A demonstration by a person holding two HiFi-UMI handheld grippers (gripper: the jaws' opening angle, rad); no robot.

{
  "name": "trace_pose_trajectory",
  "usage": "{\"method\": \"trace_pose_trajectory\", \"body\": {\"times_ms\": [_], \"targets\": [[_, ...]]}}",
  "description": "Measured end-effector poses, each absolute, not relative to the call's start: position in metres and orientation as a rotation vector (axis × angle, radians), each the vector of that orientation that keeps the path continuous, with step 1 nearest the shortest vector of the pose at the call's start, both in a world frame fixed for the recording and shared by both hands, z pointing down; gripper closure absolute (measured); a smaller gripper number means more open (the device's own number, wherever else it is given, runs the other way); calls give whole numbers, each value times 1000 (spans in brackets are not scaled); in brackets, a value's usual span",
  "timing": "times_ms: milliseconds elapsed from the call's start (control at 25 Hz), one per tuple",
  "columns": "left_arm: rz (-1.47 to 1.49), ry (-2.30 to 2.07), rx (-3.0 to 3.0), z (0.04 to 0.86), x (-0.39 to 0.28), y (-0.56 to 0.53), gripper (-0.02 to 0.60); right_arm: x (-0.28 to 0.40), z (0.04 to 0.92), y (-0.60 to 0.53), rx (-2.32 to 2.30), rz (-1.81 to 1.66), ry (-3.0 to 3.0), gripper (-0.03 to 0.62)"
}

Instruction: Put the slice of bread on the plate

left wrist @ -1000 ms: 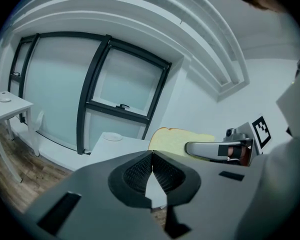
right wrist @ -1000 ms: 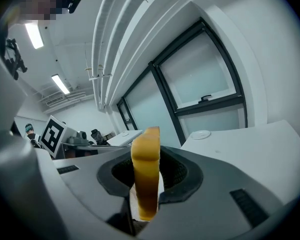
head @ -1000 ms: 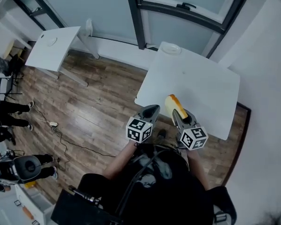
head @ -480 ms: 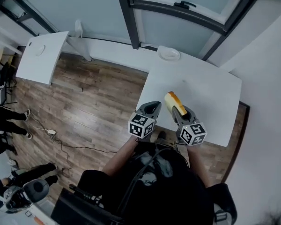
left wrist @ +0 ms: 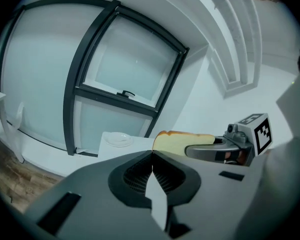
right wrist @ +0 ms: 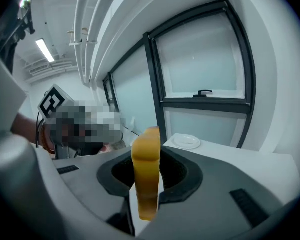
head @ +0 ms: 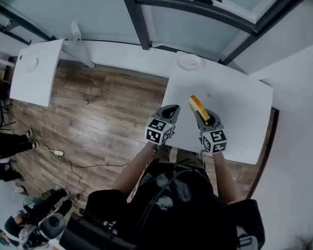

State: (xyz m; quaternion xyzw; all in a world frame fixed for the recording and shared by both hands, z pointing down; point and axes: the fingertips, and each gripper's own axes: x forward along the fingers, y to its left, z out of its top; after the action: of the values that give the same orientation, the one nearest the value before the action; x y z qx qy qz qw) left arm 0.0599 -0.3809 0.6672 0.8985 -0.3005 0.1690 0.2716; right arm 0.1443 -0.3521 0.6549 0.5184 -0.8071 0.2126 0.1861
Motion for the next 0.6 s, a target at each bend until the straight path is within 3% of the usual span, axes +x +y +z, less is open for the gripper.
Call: {"method": "trace_pose_trajectory", "body": {"times_ms": [320,600], "targets": [[545,-872,2366,730,76,-471,575,167,726,-472,1313,343,-2137,498],[558,-945,2315,758,80,-522,575,179,786,-594,1137,-166,-1785,497]]}}
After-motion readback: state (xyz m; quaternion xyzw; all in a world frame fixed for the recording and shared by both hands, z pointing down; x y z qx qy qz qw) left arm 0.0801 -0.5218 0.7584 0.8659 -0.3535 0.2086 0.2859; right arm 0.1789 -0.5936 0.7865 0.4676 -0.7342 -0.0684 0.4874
